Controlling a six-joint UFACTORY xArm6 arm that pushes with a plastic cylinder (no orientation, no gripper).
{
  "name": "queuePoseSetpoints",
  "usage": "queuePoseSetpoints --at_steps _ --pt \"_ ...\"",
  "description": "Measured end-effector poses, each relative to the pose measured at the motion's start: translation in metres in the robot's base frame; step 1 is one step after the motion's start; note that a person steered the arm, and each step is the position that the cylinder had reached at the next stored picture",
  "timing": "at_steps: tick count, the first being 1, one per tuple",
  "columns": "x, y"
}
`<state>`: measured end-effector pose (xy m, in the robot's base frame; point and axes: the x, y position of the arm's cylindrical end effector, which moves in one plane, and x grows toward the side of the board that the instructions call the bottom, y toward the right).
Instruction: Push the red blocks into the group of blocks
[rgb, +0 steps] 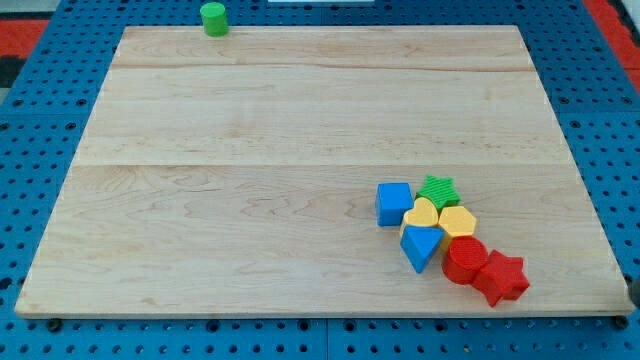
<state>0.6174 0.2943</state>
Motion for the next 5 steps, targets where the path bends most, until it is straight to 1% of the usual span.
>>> queuePoseSetpoints --at_steps 2,3,4,5 --pt "0.000 -0.076" --pt "0.000 -0.132" --pt "-0.015 -0.169" --pt "-0.039 -0.186"
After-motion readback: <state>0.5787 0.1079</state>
